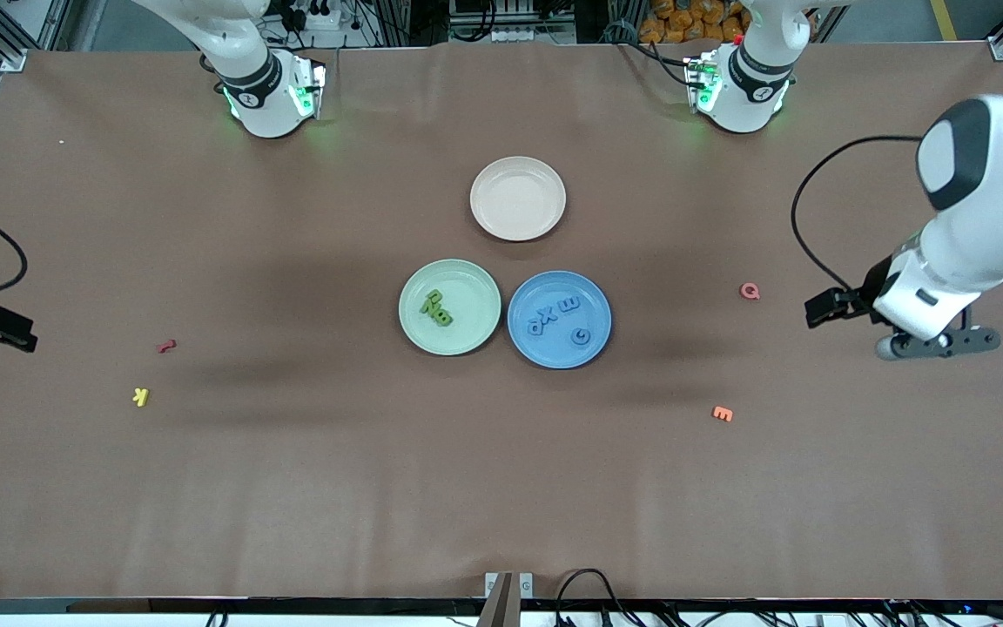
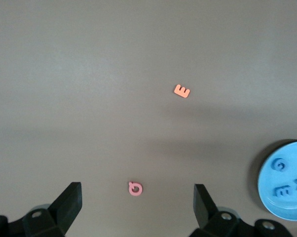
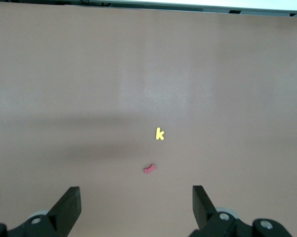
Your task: Sort letters by color into matching plates
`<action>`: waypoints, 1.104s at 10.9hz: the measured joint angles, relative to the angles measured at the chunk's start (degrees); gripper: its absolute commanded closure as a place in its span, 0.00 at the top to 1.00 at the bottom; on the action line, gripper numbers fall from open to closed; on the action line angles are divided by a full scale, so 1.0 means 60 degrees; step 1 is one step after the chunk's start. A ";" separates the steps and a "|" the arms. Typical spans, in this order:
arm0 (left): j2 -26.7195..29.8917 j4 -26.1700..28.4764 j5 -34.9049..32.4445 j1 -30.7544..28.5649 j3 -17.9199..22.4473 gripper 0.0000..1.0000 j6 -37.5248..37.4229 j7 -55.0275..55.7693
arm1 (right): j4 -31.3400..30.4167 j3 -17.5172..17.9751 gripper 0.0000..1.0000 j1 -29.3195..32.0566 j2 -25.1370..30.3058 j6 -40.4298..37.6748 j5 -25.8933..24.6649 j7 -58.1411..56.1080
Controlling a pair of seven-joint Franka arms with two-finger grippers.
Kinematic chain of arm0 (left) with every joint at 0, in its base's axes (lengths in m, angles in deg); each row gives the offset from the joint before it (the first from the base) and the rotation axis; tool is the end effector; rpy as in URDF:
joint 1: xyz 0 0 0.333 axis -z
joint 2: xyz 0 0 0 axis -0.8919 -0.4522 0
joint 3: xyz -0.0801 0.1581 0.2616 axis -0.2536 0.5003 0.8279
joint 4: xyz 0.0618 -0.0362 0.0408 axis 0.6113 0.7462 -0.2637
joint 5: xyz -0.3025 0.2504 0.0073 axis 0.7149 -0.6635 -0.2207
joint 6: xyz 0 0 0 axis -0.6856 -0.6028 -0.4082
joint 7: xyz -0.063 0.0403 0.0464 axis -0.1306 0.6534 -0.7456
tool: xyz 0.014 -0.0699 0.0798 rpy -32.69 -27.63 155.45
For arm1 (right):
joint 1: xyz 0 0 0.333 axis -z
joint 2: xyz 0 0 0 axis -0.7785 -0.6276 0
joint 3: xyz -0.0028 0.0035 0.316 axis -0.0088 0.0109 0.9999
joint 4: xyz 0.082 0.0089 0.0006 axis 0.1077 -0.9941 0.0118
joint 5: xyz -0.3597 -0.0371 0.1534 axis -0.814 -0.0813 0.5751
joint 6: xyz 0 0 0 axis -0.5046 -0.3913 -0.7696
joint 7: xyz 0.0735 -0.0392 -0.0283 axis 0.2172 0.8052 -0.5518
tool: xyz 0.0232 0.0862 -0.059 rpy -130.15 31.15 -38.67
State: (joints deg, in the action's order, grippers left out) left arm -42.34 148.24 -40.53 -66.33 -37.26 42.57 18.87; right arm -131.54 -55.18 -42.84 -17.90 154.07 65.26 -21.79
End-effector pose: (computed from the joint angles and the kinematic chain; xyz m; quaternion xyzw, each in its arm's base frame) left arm 0.6016 -0.0589 0.4715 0.9990 0.0419 0.0059 0.0116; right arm 0.6505 -0.0831 0.5648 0.9984 0.0040 0.0293 0.0478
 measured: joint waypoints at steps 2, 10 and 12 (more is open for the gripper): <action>0.0767 -0.0006 0.0045 0.0466 0.0432 1.00 -0.0498 0.0343 | -0.0006 -0.0277 1.00 -0.0546 0.0411 -0.0439 0.0004 0.0233; 0.1839 0.0010 -0.0020 0.0810 0.1174 1.00 -0.1310 -0.0239 | -0.0105 -0.0697 1.00 -0.0920 0.1913 -0.2075 0.0689 0.0276; 0.2023 -0.0016 -0.0020 0.0559 0.1115 1.00 -0.1447 -0.0659 | -0.0351 -0.0694 1.00 -0.1191 0.2334 -0.2263 0.0756 0.0282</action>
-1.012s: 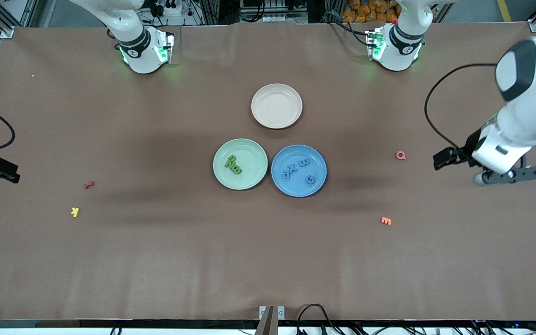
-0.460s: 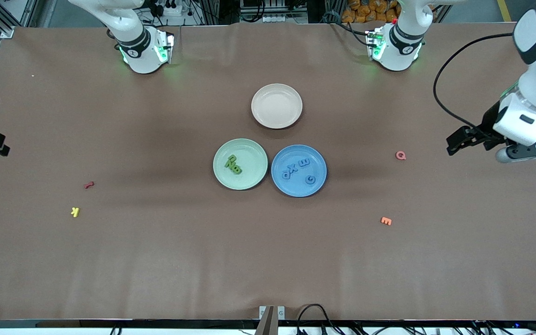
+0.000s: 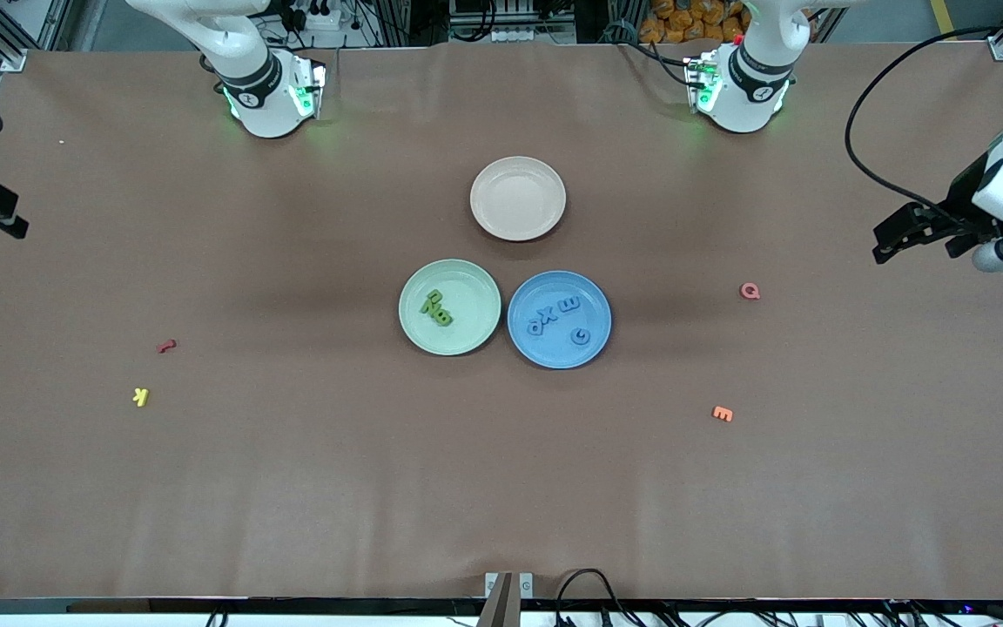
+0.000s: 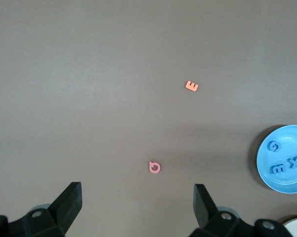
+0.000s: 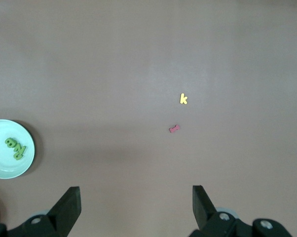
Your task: Sort letters by color into matching plates
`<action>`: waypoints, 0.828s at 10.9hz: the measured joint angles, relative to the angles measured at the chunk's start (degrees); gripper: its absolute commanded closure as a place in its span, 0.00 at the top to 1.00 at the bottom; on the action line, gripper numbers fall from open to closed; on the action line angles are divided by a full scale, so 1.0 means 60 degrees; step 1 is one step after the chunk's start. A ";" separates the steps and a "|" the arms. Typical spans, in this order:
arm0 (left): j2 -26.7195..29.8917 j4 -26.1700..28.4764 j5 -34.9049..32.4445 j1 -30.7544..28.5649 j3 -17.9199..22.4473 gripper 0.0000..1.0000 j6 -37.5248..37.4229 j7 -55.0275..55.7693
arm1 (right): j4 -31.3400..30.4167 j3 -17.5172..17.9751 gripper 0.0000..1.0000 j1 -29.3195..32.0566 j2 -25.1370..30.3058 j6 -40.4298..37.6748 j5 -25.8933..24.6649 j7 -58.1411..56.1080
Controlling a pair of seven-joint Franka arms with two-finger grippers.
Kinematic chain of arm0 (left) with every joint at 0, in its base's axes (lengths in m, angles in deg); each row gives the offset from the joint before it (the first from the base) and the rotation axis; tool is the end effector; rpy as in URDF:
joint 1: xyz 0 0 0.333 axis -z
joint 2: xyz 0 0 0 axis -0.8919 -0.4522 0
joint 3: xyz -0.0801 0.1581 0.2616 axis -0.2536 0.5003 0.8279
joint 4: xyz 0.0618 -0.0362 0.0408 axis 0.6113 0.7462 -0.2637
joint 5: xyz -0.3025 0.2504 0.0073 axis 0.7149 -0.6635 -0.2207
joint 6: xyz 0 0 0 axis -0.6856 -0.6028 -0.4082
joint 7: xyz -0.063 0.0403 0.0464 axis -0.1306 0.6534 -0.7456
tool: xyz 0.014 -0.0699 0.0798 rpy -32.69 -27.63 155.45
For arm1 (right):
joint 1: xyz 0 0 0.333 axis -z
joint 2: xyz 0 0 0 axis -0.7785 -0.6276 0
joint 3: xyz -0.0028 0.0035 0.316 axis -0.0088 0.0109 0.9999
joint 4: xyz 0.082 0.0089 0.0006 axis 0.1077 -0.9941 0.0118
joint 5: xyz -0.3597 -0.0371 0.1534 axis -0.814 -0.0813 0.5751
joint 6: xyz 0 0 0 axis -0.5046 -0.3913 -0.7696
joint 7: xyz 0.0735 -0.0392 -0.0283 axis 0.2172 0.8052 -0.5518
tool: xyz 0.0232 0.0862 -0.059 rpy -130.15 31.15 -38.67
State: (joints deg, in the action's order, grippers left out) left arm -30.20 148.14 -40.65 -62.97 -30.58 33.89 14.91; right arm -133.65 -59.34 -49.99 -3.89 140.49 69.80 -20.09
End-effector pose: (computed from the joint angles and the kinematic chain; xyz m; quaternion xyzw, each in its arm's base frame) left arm 0.5478 -0.0259 0.5797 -0.9987 -0.0354 -0.0378 0.0003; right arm 0.5599 -0.0326 0.6740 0.9997 0.0098 0.0188 0.0126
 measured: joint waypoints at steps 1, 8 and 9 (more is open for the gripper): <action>0.0074 -0.0042 0.0000 -0.0081 -0.0089 1.00 -0.0125 -0.0040 | -0.0138 0.0001 1.00 -0.0050 0.0097 0.0006 0.0006 0.0001; 0.0198 -0.0891 -0.0009 -0.0150 -0.0256 1.00 -0.1328 -0.0585 | -0.1331 -0.0001 1.00 -0.0103 0.0208 0.1254 0.0014 0.0001; 0.0197 -0.0906 -0.0009 -0.0169 -0.0257 1.00 -0.1334 -0.0585 | -0.1333 0.0000 1.00 -0.0141 0.0227 0.1247 0.0016 0.0001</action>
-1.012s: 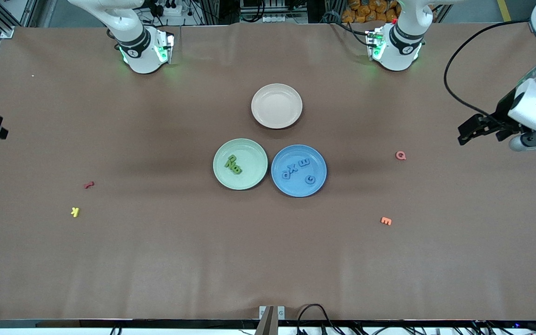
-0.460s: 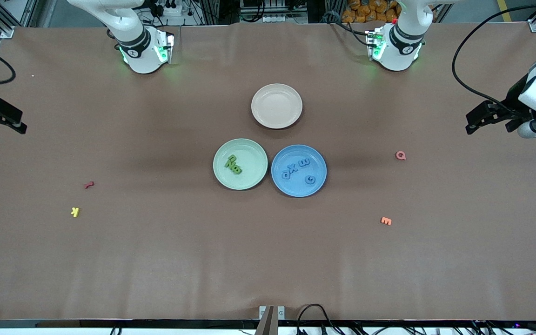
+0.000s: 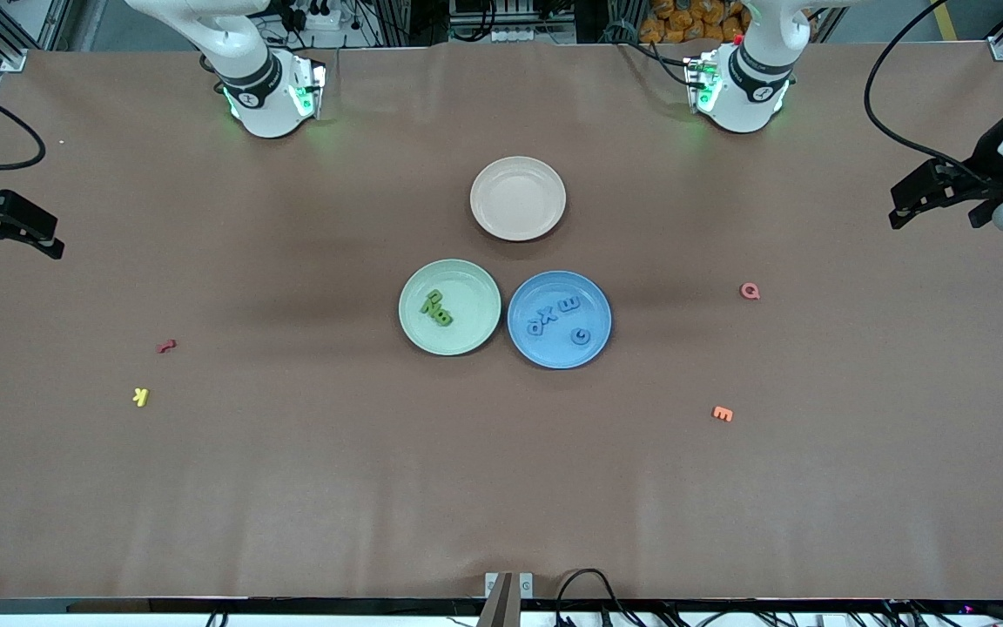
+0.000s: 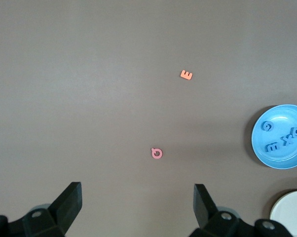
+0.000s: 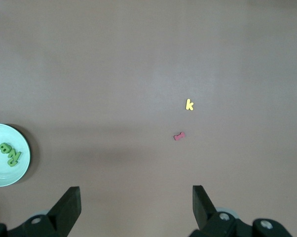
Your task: Sort letters by color into matching plates
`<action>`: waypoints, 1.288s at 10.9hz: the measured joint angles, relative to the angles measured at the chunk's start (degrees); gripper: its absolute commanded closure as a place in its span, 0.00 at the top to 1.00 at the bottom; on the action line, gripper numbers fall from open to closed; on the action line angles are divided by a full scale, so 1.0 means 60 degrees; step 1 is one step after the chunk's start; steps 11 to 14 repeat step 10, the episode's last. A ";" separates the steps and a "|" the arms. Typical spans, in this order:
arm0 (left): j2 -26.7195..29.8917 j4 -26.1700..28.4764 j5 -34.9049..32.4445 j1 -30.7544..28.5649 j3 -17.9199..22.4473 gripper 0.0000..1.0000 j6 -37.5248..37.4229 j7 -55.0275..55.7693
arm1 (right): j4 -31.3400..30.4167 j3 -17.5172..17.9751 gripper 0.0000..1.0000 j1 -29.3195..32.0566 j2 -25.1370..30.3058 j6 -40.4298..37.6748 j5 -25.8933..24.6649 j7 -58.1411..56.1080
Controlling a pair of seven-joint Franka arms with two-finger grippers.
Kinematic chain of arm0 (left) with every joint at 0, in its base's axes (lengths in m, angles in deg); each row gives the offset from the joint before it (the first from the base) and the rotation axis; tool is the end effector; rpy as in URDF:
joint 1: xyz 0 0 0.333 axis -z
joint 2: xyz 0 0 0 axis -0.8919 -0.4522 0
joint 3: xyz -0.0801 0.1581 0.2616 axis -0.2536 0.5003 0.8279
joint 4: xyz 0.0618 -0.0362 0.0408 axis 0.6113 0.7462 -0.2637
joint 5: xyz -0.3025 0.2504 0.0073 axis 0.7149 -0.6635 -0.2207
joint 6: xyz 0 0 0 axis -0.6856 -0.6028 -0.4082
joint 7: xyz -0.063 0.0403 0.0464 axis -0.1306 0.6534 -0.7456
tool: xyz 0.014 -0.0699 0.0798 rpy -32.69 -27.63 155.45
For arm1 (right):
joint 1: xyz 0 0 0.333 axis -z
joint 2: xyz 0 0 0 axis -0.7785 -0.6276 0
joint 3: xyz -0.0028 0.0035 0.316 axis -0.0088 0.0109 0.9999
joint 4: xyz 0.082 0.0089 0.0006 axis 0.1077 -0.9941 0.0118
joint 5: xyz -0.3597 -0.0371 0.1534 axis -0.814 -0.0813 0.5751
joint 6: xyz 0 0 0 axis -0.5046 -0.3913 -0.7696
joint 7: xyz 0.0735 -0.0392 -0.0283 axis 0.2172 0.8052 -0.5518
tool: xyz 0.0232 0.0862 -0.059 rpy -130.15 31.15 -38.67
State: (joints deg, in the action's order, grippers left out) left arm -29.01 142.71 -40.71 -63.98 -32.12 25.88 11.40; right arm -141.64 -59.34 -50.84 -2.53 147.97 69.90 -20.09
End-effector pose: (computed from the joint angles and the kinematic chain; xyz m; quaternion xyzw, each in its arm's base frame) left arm 0.5328 -0.0310 0.6235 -0.9997 -0.0004 -0.0257 0.0042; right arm 0.5673 -0.0245 0.6340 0.9994 0.0184 0.0263 0.0117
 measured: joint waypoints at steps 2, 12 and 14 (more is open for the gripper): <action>0.0000 -0.0075 0.0000 -0.0053 0.0000 1.00 0.0000 -0.0001 | -0.0002 0.0001 1.00 -0.0047 0.0010 -0.0022 0.0001 0.0000; 0.0008 -0.0366 0.0042 -0.0082 -0.0014 1.00 -0.0299 -0.0006 | -0.0013 -0.0024 1.00 -0.0236 0.0010 0.0009 0.0330 0.0566; 0.0008 -0.0366 0.0042 -0.0082 -0.0014 1.00 -0.0299 -0.0006 | -0.0013 -0.0024 1.00 -0.0236 0.0010 0.0009 0.0330 0.0566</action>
